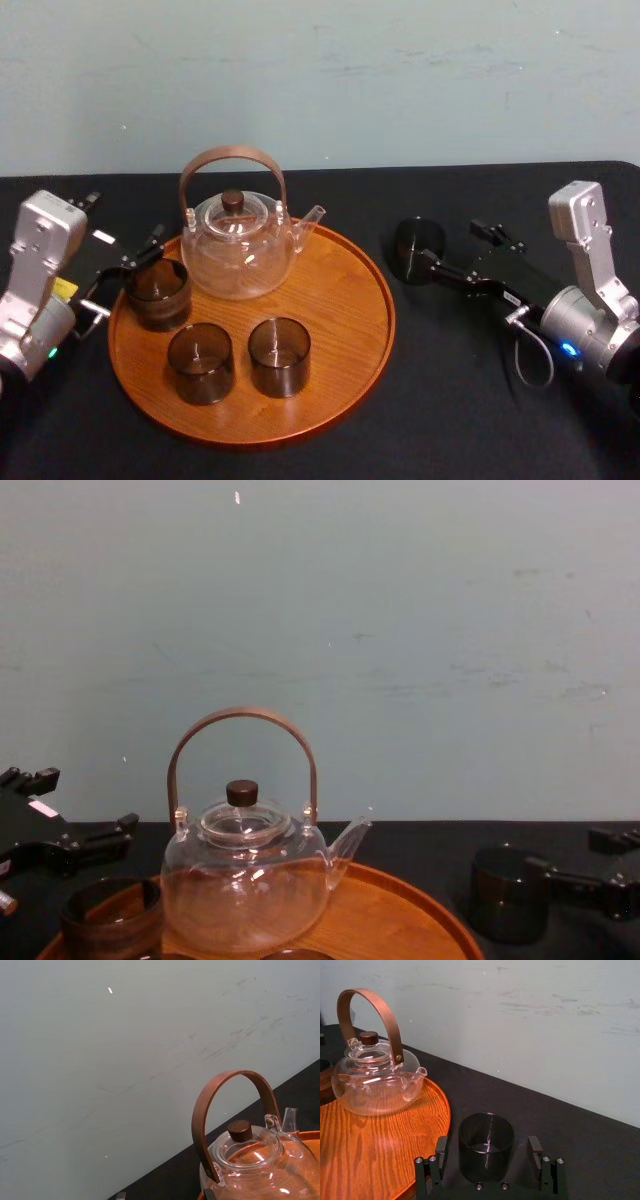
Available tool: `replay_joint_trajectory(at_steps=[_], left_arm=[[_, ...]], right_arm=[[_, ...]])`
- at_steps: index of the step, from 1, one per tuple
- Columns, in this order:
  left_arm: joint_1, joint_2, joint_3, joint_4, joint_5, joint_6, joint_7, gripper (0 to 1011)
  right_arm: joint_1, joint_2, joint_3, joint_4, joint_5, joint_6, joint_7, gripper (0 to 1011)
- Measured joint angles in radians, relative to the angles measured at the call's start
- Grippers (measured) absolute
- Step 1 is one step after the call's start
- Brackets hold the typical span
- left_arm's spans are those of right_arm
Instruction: Pick up the glass from the table and place it on the tray.
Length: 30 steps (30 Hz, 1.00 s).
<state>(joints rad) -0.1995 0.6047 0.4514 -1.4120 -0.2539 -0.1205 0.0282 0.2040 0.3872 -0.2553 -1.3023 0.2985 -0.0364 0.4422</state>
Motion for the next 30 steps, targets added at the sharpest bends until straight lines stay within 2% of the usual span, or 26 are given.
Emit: replay_joint_trajectory(at_steps=[16, 30], left_arm=[[0.000, 0.000, 0.000, 0.000, 0.000, 0.000, 0.000, 1001], [0.000, 0.000, 0.000, 0.000, 0.000, 0.000, 0.000, 1001]], right_arm=[[0.125, -0.025, -0.055, 0.146, -0.012, 0.002, 0.032, 1002], [0.235, -0.069, -0.105, 0.311, -0.023, -0.031, 0.079, 1002]])
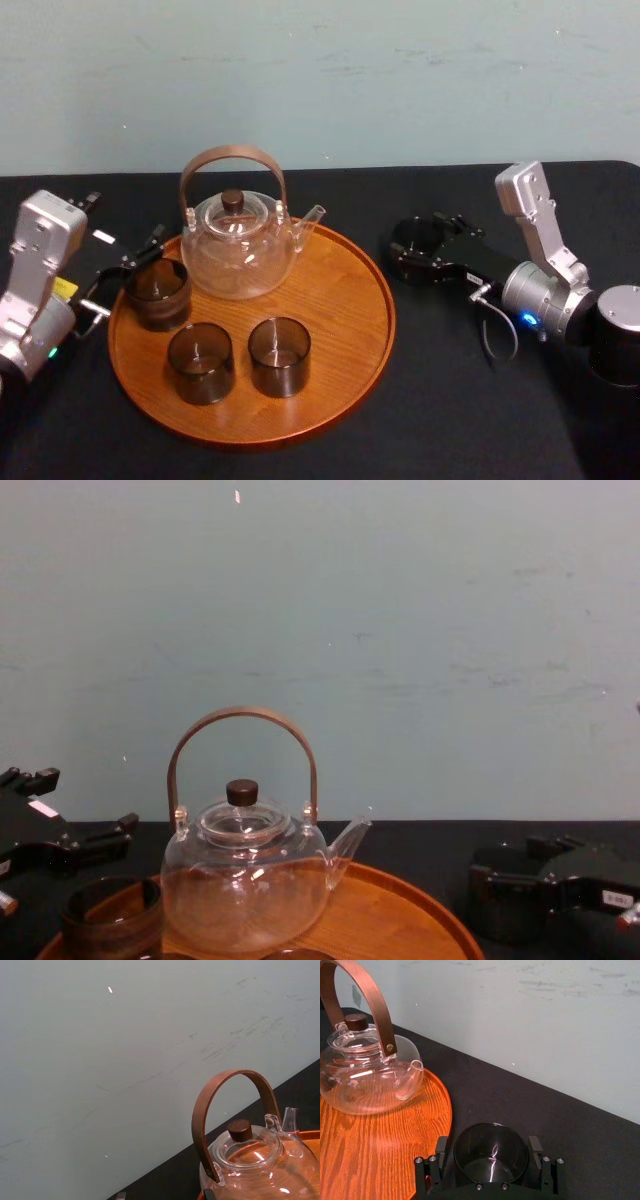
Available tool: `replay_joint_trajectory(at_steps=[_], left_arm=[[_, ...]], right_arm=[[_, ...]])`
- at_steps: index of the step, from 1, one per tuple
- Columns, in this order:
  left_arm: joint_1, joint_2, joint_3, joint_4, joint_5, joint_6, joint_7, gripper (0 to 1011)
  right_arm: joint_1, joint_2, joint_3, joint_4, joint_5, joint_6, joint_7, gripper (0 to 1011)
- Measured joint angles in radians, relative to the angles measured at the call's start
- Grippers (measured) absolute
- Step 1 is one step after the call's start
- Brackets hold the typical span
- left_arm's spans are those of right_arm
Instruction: Pick up the glass from the table and place it on the tray.
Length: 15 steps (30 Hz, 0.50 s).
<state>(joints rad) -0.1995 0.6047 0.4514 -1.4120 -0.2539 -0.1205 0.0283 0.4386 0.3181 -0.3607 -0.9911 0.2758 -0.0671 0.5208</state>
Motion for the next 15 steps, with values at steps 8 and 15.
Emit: replay_joint_trajectory(at_steps=[8, 15], left_arm=[[0.000, 0.000, 0.000, 0.000, 0.000, 0.000, 0.000, 1001], [0.000, 0.000, 0.000, 0.000, 0.000, 0.000, 0.000, 1001]], right_arm=[[0.018, -0.014, -0.010, 0.041, -0.006, -0.009, 0.003, 1002], [0.017, -0.012, -0.009, 0.039, -0.006, -0.009, 0.003, 1002]])
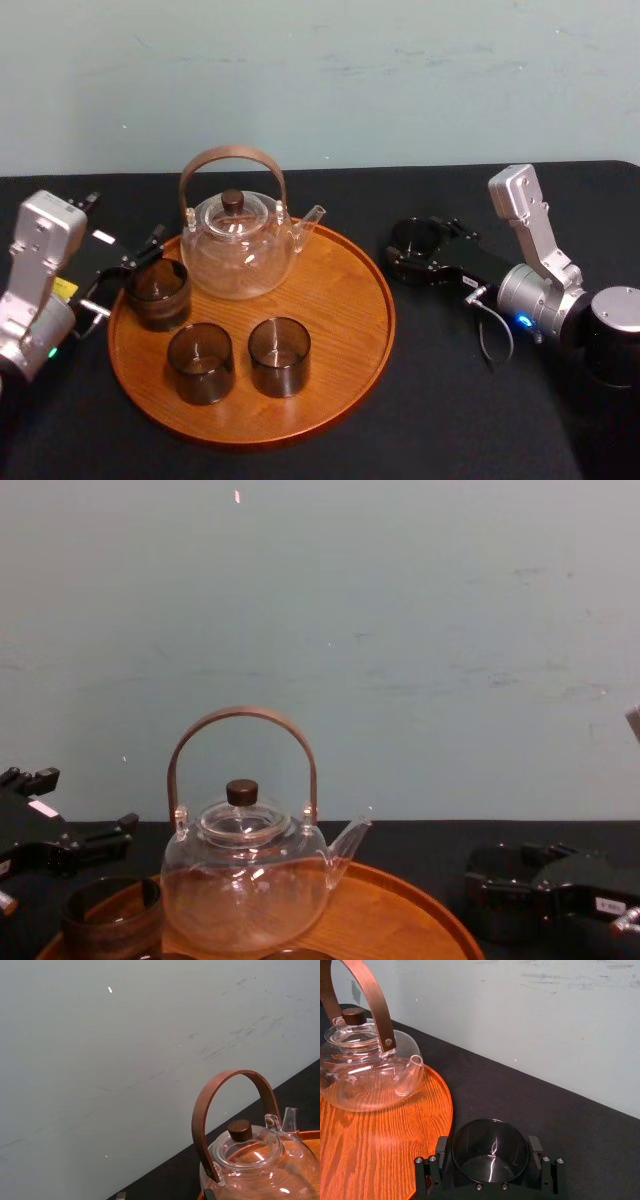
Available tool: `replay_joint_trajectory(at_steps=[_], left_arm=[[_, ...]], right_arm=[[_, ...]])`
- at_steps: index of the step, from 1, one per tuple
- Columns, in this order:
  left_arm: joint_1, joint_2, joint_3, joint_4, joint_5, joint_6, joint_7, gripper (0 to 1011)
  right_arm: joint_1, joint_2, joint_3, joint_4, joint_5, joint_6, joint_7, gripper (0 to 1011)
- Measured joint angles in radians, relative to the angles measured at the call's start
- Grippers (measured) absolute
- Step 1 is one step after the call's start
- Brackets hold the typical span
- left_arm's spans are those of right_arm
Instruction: Pick up the glass from the table and place it on the tray.
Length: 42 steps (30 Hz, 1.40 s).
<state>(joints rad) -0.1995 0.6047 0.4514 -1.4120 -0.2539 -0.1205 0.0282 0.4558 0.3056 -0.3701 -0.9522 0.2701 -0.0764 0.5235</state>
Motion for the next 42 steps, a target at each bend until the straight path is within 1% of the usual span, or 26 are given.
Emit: replay_joint_trajectory(at_steps=[12, 15, 16, 17, 19, 42], left_arm=[[0.000, 0.000, 0.000, 0.000, 0.000, 0.000, 0.000, 1001], [0.000, 0.000, 0.000, 0.000, 0.000, 0.000, 0.000, 1001], [0.000, 0.000, 0.000, 0.000, 0.000, 0.000, 0.000, 1001], [0.000, 0.000, 0.000, 0.000, 0.000, 0.000, 0.000, 1001], [0.000, 0.000, 0.000, 0.000, 0.000, 0.000, 0.000, 1001], [0.000, 0.000, 0.000, 0.000, 0.000, 0.000, 0.000, 1001]], right_arm=[[-0.001, 0.001, 0.001, -0.003, 0.001, 0.000, -0.001, 1003], [-0.001, 0.001, 0.002, -0.004, 0.001, 0.000, -0.001, 955], [-0.001, 0.002, 0.002, -0.004, 0.001, 0.000, -0.001, 955], [-0.001, 0.002, 0.002, -0.004, 0.001, 0.000, -0.001, 919], [-0.001, 0.002, 0.002, -0.004, 0.002, 0.001, -0.001, 903], [-0.002, 0.002, 0.002, -0.005, 0.002, 0.001, -0.001, 902]])
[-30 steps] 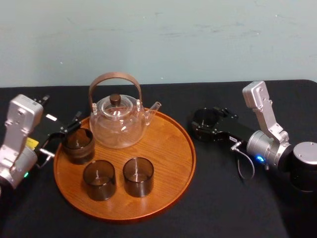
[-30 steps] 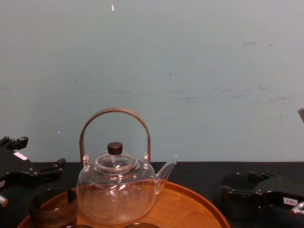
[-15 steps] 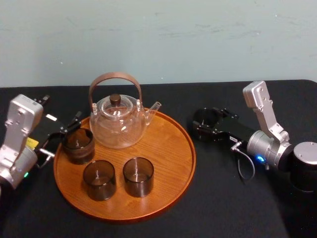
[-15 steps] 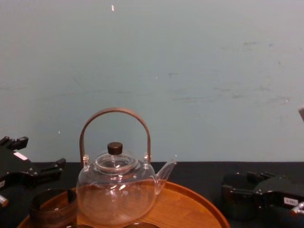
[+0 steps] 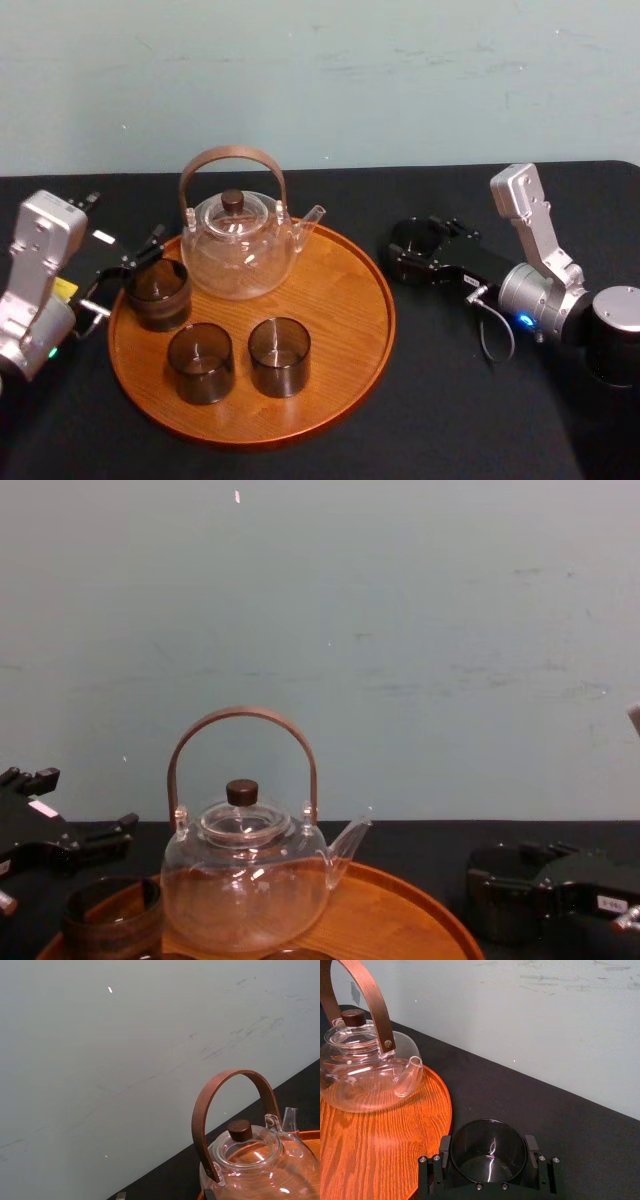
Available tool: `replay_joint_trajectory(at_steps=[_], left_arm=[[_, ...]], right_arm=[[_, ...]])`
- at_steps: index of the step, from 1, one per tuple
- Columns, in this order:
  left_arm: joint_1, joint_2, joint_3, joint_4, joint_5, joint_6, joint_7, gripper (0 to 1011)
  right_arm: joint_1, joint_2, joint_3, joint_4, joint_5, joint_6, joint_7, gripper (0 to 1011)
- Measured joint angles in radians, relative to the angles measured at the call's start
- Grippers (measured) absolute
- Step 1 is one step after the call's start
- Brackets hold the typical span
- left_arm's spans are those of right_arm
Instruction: Pick up the glass from the table and place it on the tray.
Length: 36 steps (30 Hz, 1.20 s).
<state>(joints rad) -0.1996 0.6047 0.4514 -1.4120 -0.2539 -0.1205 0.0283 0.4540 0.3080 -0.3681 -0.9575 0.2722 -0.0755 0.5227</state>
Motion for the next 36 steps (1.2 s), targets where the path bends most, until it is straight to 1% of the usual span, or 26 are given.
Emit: replay_joint_trajectory(at_steps=[36], left_arm=[[0.000, 0.000, 0.000, 0.000, 0.000, 0.000, 0.000, 1001]], right_arm=[[0.000, 0.000, 0.000, 0.000, 0.000, 0.000, 0.000, 903]])
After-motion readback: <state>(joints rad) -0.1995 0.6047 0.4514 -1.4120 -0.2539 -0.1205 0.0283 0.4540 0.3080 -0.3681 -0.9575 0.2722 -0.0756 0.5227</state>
